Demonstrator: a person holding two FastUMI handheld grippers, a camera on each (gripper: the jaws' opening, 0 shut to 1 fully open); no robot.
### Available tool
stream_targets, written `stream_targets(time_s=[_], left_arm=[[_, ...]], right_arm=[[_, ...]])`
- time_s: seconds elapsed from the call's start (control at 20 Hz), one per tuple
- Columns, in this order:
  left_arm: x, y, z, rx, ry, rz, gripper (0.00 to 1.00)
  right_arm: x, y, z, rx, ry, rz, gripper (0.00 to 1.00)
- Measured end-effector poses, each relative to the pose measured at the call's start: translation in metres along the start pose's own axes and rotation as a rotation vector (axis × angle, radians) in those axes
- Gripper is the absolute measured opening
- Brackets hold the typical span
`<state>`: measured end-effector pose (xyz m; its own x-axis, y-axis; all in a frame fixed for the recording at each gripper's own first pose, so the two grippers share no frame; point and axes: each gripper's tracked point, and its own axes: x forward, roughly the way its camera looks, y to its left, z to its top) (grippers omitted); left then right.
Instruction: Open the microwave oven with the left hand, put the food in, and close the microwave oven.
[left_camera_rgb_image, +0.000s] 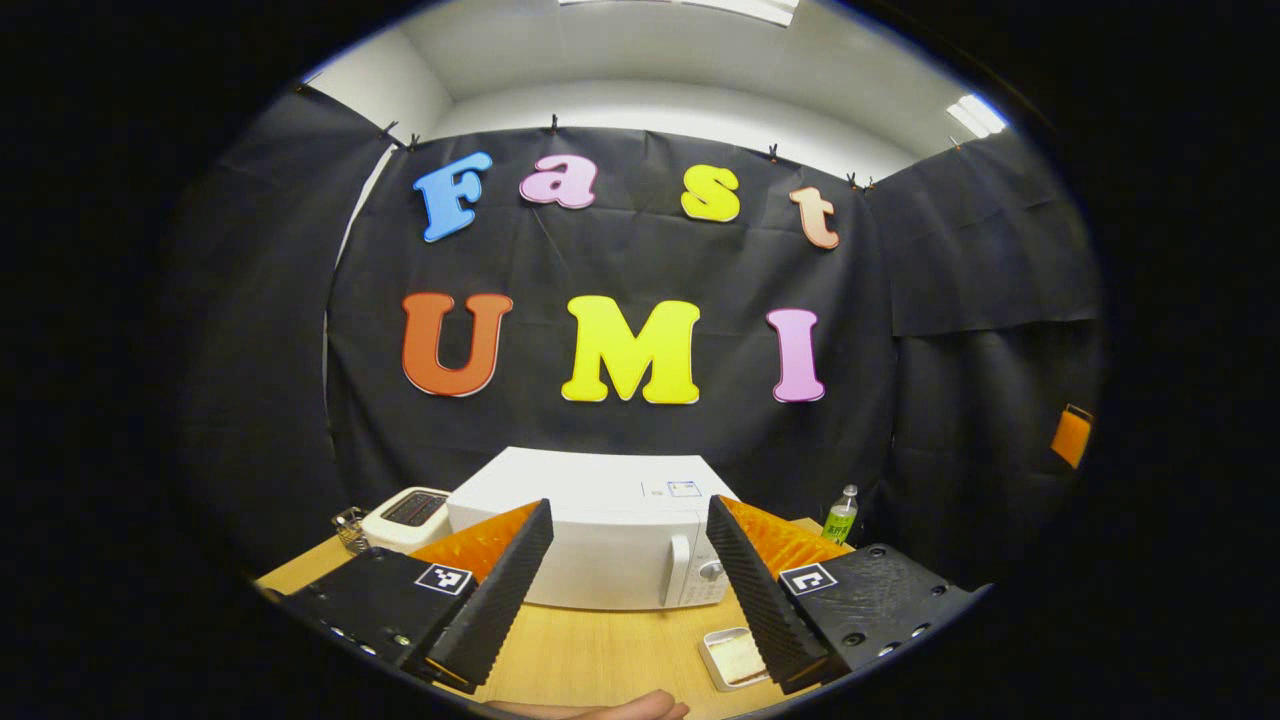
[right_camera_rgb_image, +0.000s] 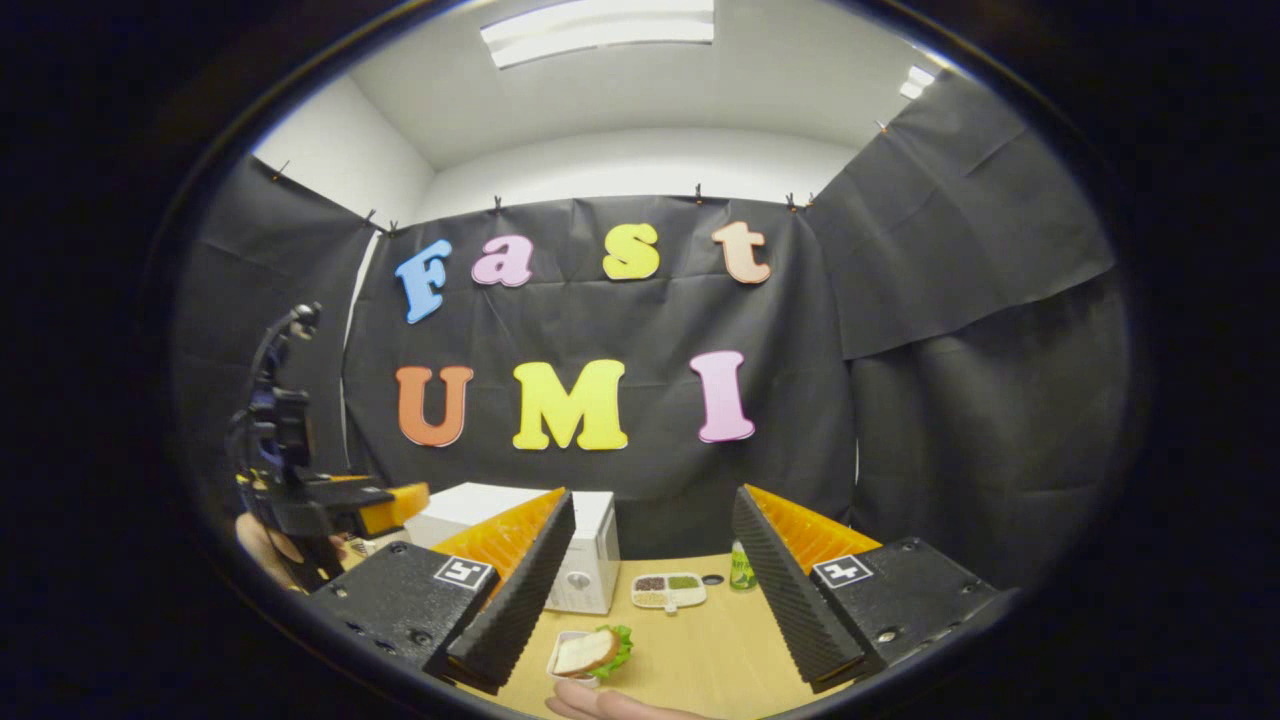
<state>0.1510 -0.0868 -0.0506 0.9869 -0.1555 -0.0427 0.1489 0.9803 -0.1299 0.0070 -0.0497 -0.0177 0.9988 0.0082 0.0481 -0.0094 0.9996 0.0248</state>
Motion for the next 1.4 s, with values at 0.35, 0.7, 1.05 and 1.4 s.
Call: stream_targets(time_s=[0.35, 0.7, 1.05, 1.4], left_arm=[[0.113, -0.014, -0.093, -0.008, 0.076, 0.057, 0.96], [0.181, -0.036, -0.175, -0.03, 0.164, 0.023, 0.95], [0.198, -0.045, -0.198, 0.084, 0.144, 0.059, 0.74], [0.197, -0.046, -0.203, 0.052, 0.145, 0.046, 0.19]], right_arm=[[0.019, -0.026, -0.042, 0.014, 0.055, 0.01, 0.92], [0.043, -0.053, -0.08, 0.041, 0.117, 0.0, 1.0], [0.055, -0.065, -0.107, 0.041, 0.173, -0.006, 1.0], [0.046, -0.065, -0.114, 0.03, 0.178, 0.006, 1.0]])
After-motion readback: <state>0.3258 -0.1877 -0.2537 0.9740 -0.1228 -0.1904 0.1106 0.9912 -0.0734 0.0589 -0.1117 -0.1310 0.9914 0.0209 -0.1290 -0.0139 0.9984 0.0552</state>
